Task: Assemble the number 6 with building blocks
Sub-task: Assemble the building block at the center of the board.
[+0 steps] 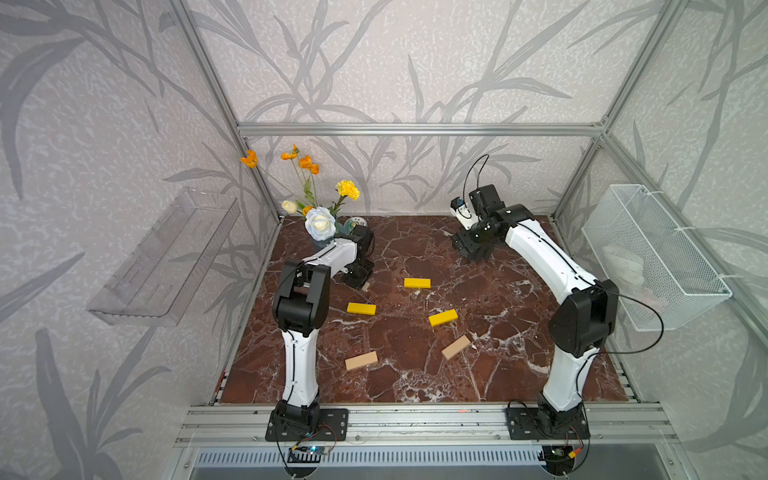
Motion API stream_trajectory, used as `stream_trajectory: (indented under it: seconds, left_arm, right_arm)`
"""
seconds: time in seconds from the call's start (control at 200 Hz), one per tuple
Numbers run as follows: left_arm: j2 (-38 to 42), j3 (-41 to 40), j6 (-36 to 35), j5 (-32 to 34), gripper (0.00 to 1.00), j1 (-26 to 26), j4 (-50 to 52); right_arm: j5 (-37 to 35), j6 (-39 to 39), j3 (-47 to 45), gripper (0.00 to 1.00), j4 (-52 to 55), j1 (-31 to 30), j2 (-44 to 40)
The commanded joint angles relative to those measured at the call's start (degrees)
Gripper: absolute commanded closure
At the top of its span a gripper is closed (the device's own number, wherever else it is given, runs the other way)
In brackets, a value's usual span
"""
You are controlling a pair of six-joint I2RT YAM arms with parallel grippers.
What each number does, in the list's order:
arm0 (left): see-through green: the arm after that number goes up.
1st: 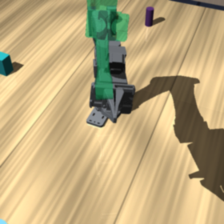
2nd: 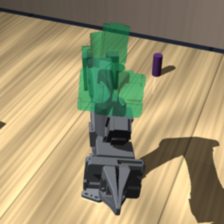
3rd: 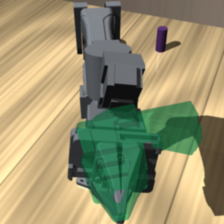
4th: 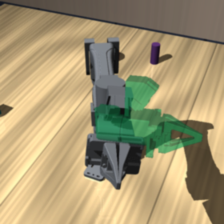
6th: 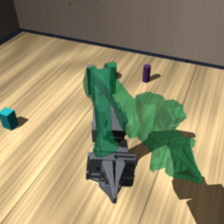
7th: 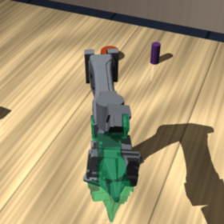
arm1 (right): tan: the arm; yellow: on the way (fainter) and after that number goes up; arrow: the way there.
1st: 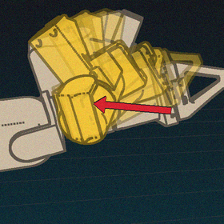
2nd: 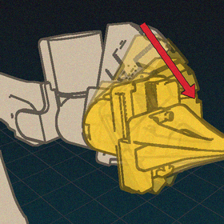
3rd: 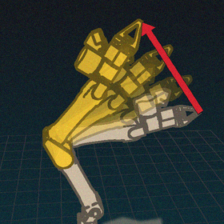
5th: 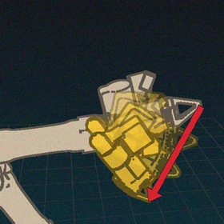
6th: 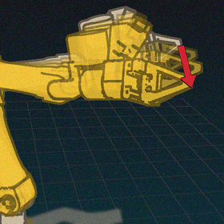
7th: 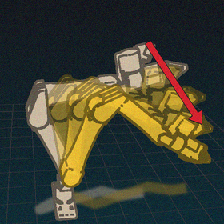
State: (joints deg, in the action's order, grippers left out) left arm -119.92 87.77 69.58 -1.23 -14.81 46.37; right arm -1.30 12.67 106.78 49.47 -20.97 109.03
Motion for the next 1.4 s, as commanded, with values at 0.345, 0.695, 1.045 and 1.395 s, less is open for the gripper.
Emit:
stream_trajectory:
  seconds: [0.345,0.695,1.045,1.395]
  left_arm:
    - [6.8,-6.6,-31.8,2.6,0.89,-6.9,1.0]
    - [4.9,-3.6,-37.6,-0.4,0.89,-11.4,-0.6]
    - [0.1,1.6,-40.5,-3.2,0.89,-13.7,0.5]
    - [-3.5,5.4,-42.0,-5.8,0.89,-13.9,1.1]
  right_arm:
    - [-2.9,-1.2,-7.3,0.11,-1.0,0.9,-6.9]
    - [-5.2,-1.9,-13.2,0.11,-2.9,0.9,-13.8]
    - [-8.1,-2.3,-18.9,0.12,-5.1,1.0,-19.5]
    - [-10.6,-2.5,-21.7,0.12,-6.8,1.2,-22.4]
